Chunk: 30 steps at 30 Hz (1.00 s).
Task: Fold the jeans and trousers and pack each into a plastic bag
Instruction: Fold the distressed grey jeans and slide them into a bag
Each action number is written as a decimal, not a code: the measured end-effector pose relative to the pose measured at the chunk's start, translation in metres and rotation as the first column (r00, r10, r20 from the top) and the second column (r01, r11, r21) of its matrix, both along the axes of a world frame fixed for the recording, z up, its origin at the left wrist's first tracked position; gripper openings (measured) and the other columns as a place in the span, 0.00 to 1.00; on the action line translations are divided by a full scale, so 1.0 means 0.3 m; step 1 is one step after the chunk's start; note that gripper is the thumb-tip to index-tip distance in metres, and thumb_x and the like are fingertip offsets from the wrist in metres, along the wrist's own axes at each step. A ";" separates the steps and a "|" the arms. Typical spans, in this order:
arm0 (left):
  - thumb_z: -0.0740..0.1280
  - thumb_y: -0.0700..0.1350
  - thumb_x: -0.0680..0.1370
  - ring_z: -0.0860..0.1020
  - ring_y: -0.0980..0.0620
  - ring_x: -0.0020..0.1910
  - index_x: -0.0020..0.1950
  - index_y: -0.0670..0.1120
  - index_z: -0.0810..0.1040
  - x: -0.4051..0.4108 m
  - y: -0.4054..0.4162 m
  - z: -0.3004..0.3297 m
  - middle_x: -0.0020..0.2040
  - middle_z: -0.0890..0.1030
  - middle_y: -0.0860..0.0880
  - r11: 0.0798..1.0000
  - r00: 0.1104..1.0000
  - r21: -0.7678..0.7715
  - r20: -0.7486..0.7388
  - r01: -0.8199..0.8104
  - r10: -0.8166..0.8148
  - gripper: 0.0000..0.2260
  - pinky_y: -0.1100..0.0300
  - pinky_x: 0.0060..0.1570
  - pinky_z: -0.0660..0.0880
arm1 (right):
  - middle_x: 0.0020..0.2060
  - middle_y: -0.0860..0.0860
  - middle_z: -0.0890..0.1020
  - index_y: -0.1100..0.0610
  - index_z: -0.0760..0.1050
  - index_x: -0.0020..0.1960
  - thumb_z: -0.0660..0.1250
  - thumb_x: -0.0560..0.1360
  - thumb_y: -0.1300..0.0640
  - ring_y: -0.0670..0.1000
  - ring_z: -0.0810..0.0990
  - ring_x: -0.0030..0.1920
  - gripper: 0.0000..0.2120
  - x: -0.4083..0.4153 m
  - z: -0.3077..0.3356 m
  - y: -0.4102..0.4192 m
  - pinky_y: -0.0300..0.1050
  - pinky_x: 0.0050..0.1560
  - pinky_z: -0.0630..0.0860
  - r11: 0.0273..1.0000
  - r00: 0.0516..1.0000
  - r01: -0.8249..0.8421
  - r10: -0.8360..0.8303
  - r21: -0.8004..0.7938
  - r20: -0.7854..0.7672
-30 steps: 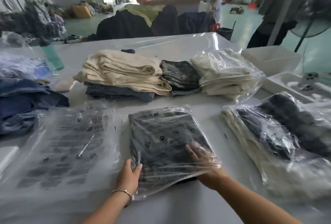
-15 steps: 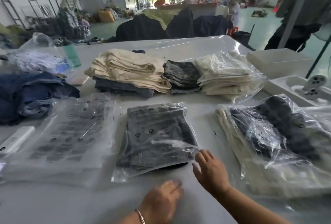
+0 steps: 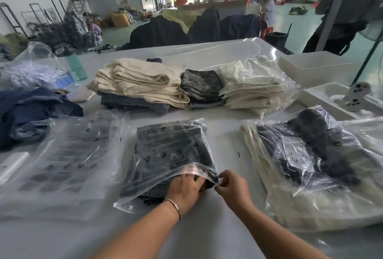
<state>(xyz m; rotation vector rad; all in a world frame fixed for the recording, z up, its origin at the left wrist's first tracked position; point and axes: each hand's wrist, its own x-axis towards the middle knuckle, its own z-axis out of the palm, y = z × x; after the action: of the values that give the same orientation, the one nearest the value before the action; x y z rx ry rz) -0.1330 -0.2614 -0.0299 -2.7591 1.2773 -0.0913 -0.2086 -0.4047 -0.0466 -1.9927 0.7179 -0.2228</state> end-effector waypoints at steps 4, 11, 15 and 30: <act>0.61 0.52 0.78 0.71 0.41 0.64 0.75 0.45 0.57 0.037 -0.015 -0.046 0.69 0.68 0.40 0.967 0.969 0.102 -0.061 -0.233 0.240 0.28 0.49 0.55 0.75 | 0.31 0.61 0.82 0.66 0.76 0.47 0.68 0.71 0.71 0.54 0.81 0.30 0.06 0.011 0.032 -0.016 0.42 0.32 0.78 0.829 0.991 0.068 -0.122 0.555 0.062; 0.49 0.49 0.84 0.76 0.41 0.60 0.76 0.44 0.58 0.090 -0.045 -0.062 0.62 0.77 0.40 0.897 0.876 -0.058 -0.250 -0.439 0.413 0.21 0.50 0.60 0.69 | 0.31 0.63 0.78 0.66 0.73 0.46 0.63 0.69 0.75 0.55 0.75 0.25 0.09 -0.011 0.052 -0.037 0.41 0.26 0.70 0.880 0.974 0.180 -0.223 0.440 0.047; 0.54 0.47 0.82 0.70 0.41 0.68 0.74 0.41 0.61 0.123 -0.091 -0.053 0.69 0.71 0.40 0.822 0.821 -0.124 -0.237 -0.556 0.520 0.22 0.48 0.70 0.63 | 0.28 0.61 0.78 0.65 0.72 0.46 0.60 0.68 0.75 0.52 0.73 0.23 0.10 -0.054 0.043 -0.023 0.37 0.23 0.68 0.857 0.961 0.196 -0.266 0.476 0.082; 0.56 0.55 0.79 0.71 0.47 0.62 0.67 0.50 0.69 -0.166 0.036 -0.047 0.65 0.69 0.48 0.992 0.938 -0.093 -0.344 -0.081 0.044 0.19 0.54 0.56 0.72 | 0.29 0.61 0.80 0.64 0.73 0.41 0.66 0.74 0.69 0.52 0.76 0.23 0.04 -0.114 0.007 -0.122 0.36 0.24 0.68 0.756 0.995 0.100 -0.065 0.647 -0.078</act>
<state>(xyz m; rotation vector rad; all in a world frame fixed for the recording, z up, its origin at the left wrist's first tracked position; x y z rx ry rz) -0.1828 -0.2505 -0.0440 -3.0004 1.2854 0.3526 -0.2429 -0.4412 -0.0445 -1.2967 0.7859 0.0355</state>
